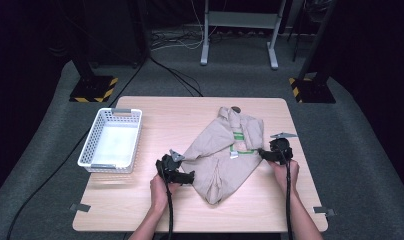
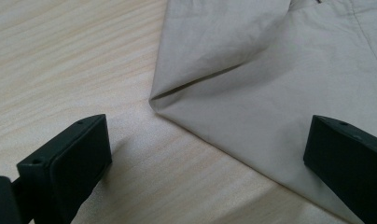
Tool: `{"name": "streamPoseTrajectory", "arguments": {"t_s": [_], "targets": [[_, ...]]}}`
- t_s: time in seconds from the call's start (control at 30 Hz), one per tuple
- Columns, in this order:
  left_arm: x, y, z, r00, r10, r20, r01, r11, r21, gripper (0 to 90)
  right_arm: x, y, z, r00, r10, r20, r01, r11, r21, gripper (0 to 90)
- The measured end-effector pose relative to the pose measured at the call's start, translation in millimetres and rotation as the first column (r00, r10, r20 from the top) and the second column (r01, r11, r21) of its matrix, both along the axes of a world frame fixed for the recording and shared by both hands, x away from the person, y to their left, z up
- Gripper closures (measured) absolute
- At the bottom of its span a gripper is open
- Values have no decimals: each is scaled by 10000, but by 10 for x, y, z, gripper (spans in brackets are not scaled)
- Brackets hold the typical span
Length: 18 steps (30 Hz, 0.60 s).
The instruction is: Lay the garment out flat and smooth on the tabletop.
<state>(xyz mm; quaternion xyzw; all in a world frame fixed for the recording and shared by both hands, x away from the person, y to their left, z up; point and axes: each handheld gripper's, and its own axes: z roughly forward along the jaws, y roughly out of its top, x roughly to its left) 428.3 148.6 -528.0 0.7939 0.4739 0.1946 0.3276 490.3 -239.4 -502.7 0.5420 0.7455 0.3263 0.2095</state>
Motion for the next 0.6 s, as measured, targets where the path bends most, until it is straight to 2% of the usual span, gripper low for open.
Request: {"name": "streamPoseTrajectory", "arguments": {"t_s": [0.17, 0.23, 0.4, 0.6], "targets": [[-1, -1, 0, 10000, -4, 20, 4, 10000, 15, 6, -37, 31, -54, 9998, 190, -117, -188, 9997, 167, 128], [0, -1, 1, 10000, -36, 29, 36, 10000, 40, 5, -58, 42, -79, 9996, 257, -70, -256, 9995, 191, 86], [-15, -26, 8, 9998, 39, 193, -44, 9998, 212, 5, -100, 88, -153, 9988, 484, -84, -483, 9987, 162, 39], [-24, -55, 27, 9995, -85, 309, 76, 9995, 299, 4, -122, 131, -212, 9981, 616, -65, -616, 9981, 17, 24]]}}
